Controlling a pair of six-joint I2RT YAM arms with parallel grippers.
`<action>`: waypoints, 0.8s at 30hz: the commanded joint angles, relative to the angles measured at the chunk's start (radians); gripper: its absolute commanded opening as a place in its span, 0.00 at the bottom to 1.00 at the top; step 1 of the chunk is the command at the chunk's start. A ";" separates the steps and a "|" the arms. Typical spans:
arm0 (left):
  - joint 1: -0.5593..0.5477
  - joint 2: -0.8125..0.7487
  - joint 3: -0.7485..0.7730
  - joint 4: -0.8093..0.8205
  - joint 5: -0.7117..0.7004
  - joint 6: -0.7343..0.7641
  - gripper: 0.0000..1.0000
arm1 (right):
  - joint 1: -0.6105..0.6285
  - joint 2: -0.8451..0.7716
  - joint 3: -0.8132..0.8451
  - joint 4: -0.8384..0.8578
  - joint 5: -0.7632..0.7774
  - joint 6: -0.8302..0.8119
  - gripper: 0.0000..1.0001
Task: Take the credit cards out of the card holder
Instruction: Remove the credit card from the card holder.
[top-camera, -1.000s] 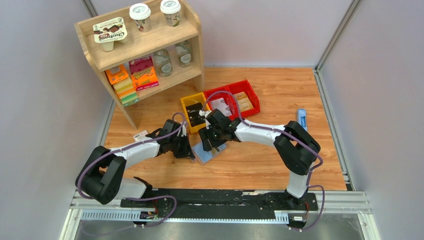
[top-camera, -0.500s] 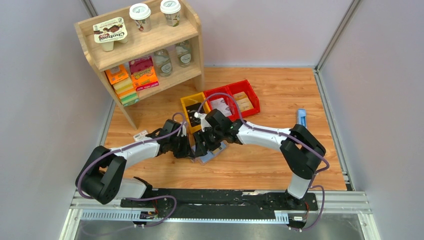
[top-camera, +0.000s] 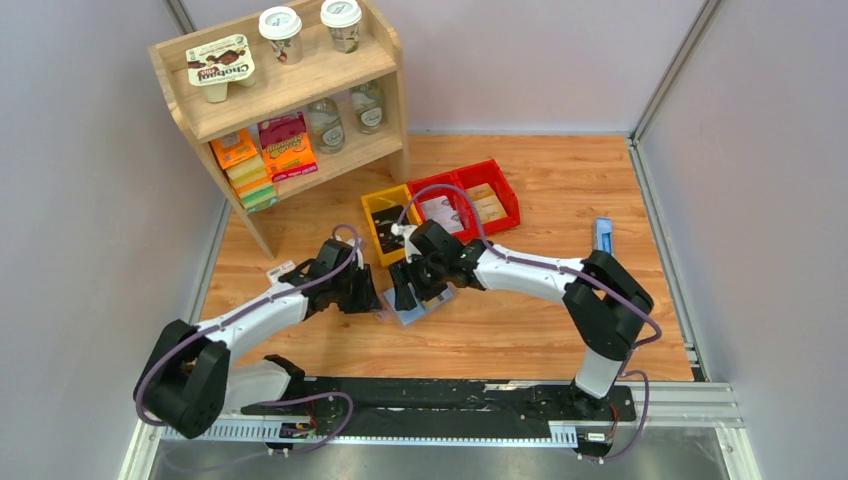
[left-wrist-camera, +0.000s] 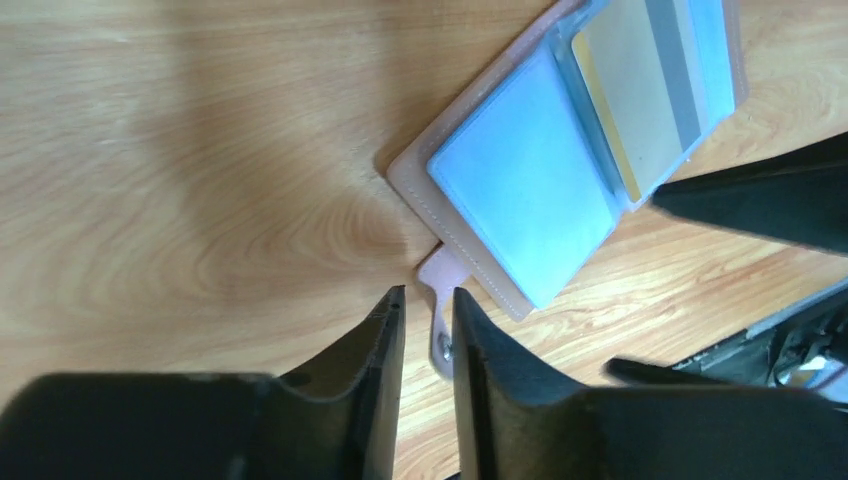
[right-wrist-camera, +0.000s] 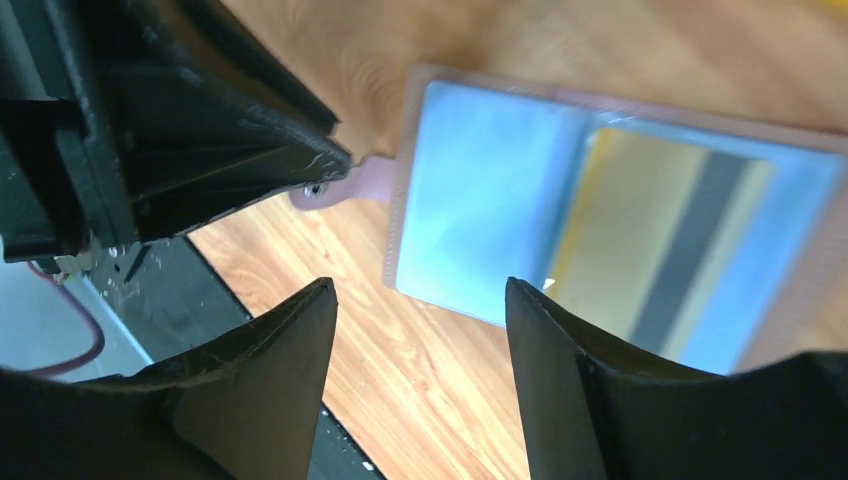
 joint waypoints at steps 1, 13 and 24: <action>-0.002 -0.132 0.005 -0.096 -0.131 0.002 0.41 | -0.030 -0.103 0.022 -0.008 0.157 -0.047 0.66; -0.003 -0.339 0.011 0.061 -0.122 -0.153 0.59 | -0.138 -0.091 -0.067 0.018 0.240 0.044 0.45; -0.075 -0.086 -0.038 0.457 -0.117 -0.400 0.62 | -0.210 -0.041 -0.106 0.105 0.132 0.052 0.33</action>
